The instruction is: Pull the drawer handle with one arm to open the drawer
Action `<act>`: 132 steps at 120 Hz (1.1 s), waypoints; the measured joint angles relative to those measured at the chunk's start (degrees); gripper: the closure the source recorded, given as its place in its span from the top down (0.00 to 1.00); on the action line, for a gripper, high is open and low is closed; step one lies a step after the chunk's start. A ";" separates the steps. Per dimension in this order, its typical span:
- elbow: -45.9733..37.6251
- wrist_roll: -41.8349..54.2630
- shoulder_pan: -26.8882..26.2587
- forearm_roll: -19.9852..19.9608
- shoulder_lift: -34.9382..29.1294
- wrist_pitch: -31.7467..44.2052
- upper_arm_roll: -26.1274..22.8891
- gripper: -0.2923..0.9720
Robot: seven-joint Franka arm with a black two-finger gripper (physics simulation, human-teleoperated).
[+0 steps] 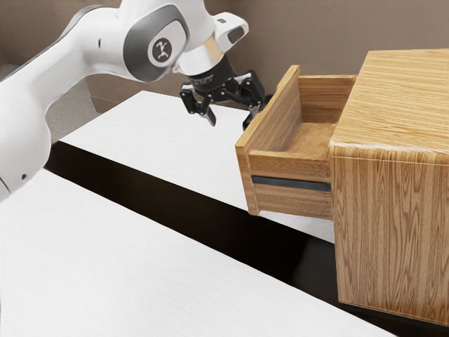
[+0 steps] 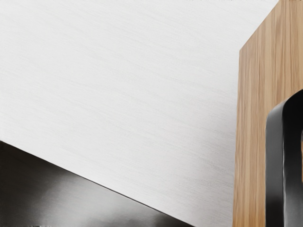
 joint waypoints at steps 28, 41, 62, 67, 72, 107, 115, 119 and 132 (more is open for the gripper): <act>-0.02 0.09 2.55 -0.07 -0.17 -1.26 0.24 0.77; 0.05 0.12 3.72 -0.09 -0.37 -1.68 0.32 0.77; 5.10 0.24 4.03 -0.51 -3.66 -4.36 -0.72 0.77; 7.34 0.24 4.10 -0.54 -4.68 -5.66 -1.32 0.77; 9.27 0.25 4.06 -0.54 -5.33 -7.05 -2.62 0.77; 3.72 0.93 3.08 2.65 -13.04 -24.45 -11.57 0.77; -2.95 1.15 -7.59 6.67 -18.67 -27.21 -7.76 0.77; -4.93 1.34 -12.96 7.73 -19.05 -28.19 -6.79 0.77; -7.14 3.22 -26.80 9.92 -19.44 -29.59 -6.42 0.77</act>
